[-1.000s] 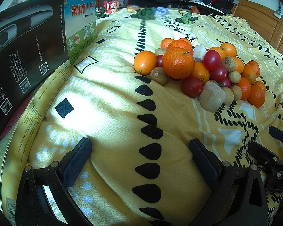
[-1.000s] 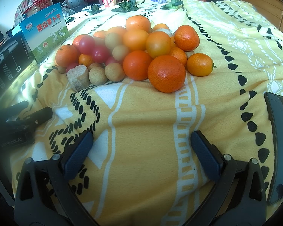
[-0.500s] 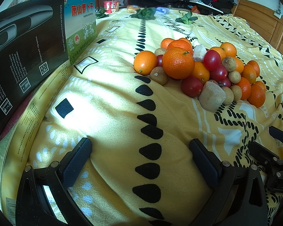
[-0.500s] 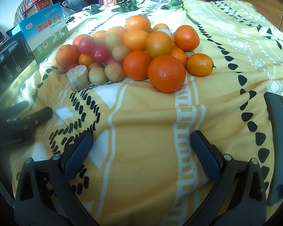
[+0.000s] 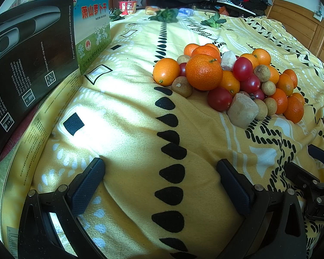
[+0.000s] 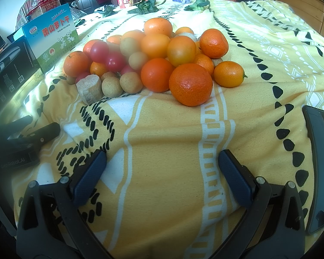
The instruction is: Organize fruits
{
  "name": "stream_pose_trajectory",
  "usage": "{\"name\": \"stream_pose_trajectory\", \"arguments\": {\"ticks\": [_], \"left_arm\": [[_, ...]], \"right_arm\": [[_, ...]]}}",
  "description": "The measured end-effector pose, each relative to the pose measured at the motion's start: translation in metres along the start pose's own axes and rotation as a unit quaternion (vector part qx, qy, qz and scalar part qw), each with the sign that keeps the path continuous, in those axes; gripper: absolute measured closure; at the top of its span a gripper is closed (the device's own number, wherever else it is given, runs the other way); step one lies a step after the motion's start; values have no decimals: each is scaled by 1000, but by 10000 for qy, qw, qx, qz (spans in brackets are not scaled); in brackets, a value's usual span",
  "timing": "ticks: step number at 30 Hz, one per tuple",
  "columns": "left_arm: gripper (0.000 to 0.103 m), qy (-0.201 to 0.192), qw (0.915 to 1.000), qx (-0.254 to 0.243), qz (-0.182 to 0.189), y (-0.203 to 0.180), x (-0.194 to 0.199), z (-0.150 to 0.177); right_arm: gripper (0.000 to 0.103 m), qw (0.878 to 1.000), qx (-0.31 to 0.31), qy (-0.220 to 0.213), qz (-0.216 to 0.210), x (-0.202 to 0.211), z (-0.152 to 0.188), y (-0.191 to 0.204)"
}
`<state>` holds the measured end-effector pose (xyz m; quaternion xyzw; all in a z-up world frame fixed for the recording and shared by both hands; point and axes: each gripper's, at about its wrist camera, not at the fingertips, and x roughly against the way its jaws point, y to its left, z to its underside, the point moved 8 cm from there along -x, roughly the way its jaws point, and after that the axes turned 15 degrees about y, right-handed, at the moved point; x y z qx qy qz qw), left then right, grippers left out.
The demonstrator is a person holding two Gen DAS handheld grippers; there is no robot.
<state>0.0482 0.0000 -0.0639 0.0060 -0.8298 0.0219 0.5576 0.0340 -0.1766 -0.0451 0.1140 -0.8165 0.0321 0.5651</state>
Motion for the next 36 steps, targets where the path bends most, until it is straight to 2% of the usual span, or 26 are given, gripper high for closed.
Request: {"name": "stream_pose_trajectory", "arguments": {"ticks": [36], "left_arm": [[0,-6,10000,-4,19,0,2,2]], "right_arm": [[0,10000,-6,12,33,1,0,1]]}}
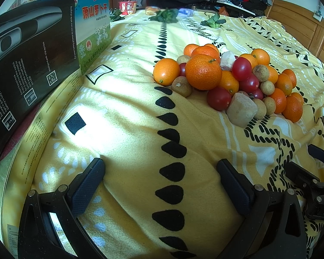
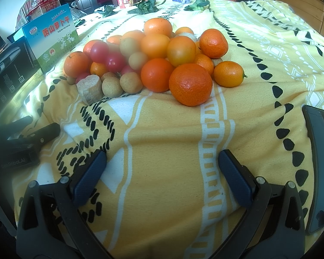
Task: Organize fruits
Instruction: 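Grasp the brown tuber with the left tool while the right tool grasps a large orange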
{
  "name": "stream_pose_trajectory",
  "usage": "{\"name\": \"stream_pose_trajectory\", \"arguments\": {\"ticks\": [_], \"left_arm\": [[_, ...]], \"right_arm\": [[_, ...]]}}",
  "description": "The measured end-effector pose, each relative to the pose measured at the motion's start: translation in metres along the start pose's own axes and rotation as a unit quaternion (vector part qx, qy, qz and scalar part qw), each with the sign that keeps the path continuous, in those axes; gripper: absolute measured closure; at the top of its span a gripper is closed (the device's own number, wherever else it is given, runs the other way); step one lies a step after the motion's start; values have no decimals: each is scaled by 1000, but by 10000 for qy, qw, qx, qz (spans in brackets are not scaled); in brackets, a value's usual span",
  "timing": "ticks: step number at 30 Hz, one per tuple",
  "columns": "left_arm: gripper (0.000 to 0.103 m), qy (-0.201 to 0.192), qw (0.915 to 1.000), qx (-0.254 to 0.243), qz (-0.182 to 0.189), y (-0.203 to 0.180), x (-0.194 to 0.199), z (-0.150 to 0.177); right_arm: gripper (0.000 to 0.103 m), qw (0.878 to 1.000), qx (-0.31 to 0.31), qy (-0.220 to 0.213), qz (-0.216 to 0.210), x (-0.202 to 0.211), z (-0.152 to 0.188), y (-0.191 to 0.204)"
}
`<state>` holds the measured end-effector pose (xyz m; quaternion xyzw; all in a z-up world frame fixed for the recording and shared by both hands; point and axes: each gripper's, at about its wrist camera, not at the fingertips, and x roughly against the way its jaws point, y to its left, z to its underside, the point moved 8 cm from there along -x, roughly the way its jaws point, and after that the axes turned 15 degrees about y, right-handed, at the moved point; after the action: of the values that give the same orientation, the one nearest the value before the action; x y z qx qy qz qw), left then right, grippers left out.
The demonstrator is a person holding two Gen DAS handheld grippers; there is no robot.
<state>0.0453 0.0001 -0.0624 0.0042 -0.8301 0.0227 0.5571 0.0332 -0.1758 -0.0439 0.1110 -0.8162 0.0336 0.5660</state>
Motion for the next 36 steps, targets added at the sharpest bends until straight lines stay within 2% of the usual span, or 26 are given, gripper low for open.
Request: {"name": "stream_pose_trajectory", "arguments": {"ticks": [2,4,6,7,8,11,13,14,16,17,18,19,20,21,23,25,26,27,30,33,36], "left_arm": [[0,3,10000,-16,-2,0,1,1],[0,25,10000,-24,-15,-1,0,1],[0,25,10000,-28,-19,-1,1,1],[0,6,10000,-32,-8,-1,2,2],[0,-8,10000,-31,12,-1,3,2],[0,-17,10000,-23,84,-1,4,3],[0,-17,9999,-37,117,-1,5,3],[1,-16,9999,-38,140,0,5,4],[1,-10,9998,-59,206,-1,8,4],[4,41,9997,-72,228,-2,10,4],[13,84,9996,-67,256,-2,12,3],[20,94,9992,-69,394,-5,18,0],[30,45,9973,-152,713,-11,28,-5],[31,-11,9959,-205,885,-16,34,-8],[32,-182,9948,-297,957,-25,46,-19],[42,-85,9921,-469,1164,-37,43,-28],[52,2,9898,-544,1314,-43,39,-31],[59,91,9876,-611,1443,-50,35,-33],[63,233,9849,-732,1552,-63,21,-36],[64,382,9819,-884,1634,-79,11,-35],[64,385,9841,-818,1528,-84,1,-39]], "right_arm": [[0,10000,-7,-23,-47,4,2,1],[1,9996,-26,-33,-282,14,3,1],[19,9985,-67,-94,-544,27,3,0],[24,9979,-57,-125,-634,35,2,-1],[27,9976,-41,-216,-663,46,-2,-3],[27,9967,-116,-513,-618,67,-20,-17],[28,9972,-190,-406,-593,61,-33,-26],[33,9974,-217,-330,-605,54,-39,-28],[35,9980,-135,-215,-587,41,-47,-26],[35,9984,-26,-161,-534,34,-52,-20],[35,9987,63,-106,-496,29,-53,-18],[35,9989,205,-1,-430,20,-57,-12],[35,9990,269,35,-363,15,-60,-10],[35,9990,312,57,-305,11,-63,-9],[35,9992,323,120,-223,0,-68,-6],[36,9990,323,201,-246,-7,-68,-8],[36,9989,329,240,-214,-11,-68,-10],[46,9990,327,228,-191,-11,-66,-11],[57,9993,157,161,-302,-1,-61,-18],[57,9984,41,71,-556,10,-53,-20],[57,9977,147,17,-659,16,-48,-12]]}}
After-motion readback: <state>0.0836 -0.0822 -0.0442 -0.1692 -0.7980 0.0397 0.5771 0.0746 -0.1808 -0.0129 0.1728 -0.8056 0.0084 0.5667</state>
